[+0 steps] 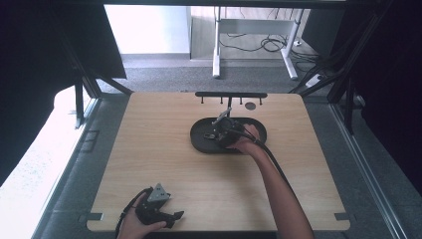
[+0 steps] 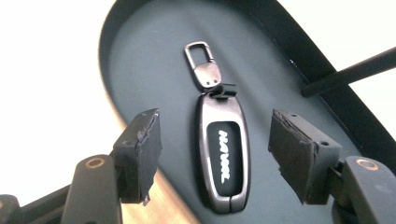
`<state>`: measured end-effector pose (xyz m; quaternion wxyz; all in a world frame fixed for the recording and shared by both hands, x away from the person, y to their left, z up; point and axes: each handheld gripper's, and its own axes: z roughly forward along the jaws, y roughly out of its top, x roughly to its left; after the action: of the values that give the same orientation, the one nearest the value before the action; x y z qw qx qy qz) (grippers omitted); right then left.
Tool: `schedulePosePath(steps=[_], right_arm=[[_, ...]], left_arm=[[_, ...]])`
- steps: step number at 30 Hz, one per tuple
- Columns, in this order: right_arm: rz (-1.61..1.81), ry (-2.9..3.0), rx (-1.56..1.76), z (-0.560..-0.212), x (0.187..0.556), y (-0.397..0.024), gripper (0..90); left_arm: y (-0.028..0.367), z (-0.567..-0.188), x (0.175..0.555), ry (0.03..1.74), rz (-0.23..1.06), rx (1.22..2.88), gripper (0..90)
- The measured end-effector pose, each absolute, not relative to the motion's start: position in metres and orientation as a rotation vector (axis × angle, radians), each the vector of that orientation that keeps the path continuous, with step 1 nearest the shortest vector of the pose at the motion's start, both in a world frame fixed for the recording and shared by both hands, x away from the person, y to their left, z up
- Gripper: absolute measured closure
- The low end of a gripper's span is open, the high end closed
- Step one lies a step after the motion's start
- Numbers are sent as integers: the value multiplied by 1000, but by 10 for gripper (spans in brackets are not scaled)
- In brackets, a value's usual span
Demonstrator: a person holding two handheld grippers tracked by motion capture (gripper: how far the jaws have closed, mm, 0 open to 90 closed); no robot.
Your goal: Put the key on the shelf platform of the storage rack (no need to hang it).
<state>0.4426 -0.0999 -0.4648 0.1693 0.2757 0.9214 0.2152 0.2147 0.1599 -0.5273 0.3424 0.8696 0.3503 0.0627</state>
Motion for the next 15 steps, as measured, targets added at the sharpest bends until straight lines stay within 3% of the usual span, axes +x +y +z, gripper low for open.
schedulePosePath(steps=[15], right_arm=[[813, 2614, 735, -454, 375, -137, 351]], left_arm=[[162, -528, 216, 926, 169, 2251, 213]])
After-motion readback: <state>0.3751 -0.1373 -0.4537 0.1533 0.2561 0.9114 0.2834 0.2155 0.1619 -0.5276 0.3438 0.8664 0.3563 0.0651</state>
